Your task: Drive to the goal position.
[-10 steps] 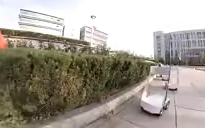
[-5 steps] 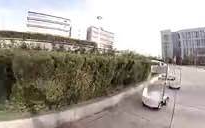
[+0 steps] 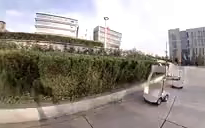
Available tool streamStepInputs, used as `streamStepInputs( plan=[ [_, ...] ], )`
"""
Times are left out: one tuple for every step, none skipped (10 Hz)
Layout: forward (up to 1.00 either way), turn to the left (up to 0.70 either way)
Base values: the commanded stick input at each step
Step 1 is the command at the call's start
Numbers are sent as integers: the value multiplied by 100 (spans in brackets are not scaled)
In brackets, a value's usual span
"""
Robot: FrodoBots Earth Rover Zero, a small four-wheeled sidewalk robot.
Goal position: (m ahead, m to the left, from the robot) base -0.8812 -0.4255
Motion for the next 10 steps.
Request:
streamStepInputs(
  plan=[
    [0,-45],
    [0,-45],
    [0,-45],
    [0,-45],
    [0,-45],
    [0,-45],
    [0,-45],
    [0,-45],
    [0,-45],
    [0,-45]
  ],
)
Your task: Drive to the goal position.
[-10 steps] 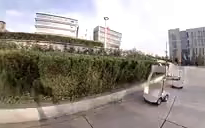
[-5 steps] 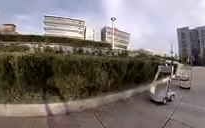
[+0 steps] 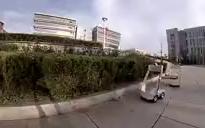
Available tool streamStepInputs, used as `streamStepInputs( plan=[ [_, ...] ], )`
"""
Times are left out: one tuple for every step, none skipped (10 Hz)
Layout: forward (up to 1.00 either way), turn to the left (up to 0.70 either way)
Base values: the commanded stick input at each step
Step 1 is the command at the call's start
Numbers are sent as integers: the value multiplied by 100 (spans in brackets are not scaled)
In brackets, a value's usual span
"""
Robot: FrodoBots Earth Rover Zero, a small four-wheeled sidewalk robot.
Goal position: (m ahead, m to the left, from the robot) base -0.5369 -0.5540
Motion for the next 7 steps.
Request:
streamStepInputs(
  plan=[
    [0,-45],
    [0,-45],
    [0,-45],
    [0,-45],
    [0,-45],
    [0,-25],
    [0,20]
  ],
)
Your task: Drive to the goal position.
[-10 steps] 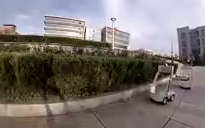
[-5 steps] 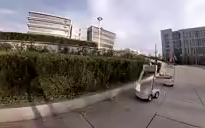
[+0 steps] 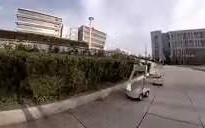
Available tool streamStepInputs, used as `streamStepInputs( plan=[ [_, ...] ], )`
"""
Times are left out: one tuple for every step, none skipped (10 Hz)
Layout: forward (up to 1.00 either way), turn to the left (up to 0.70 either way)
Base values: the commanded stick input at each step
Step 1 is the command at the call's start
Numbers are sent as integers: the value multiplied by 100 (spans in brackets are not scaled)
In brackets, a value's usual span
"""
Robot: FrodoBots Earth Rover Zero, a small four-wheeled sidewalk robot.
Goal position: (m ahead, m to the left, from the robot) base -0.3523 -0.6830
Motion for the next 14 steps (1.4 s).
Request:
streamStepInputs(
  plan=[
    [0,45],
    [0,45],
    [0,45],
    [0,45],
    [0,45],
    [0,45],
    [0,45],
    [0,45],
    [0,45],
    [0,45],
    [0,45],
    [0,45],
    [0,45],
    [0,45]
  ],
)
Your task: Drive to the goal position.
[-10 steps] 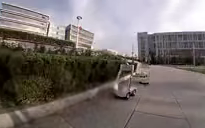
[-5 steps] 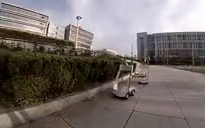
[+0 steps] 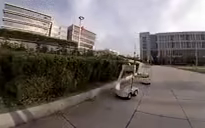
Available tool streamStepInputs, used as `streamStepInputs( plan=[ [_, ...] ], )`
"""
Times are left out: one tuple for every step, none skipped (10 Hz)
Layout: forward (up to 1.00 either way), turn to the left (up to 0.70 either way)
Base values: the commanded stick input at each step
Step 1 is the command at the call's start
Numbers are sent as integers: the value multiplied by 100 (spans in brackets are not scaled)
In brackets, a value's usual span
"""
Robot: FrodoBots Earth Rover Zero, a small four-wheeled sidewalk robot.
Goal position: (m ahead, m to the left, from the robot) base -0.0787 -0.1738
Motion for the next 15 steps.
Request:
streamStepInputs(
  plan=[
    [0,45],
    [0,45],
    [0,45],
    [0,45],
    [0,45],
    [0,45],
    [0,45],
    [0,45],
    [0,45],
    [0,45],
    [33,-3],
    [45,-25],
    [45,-27],
    [45,-27],
    [45,-27]
  ],
)
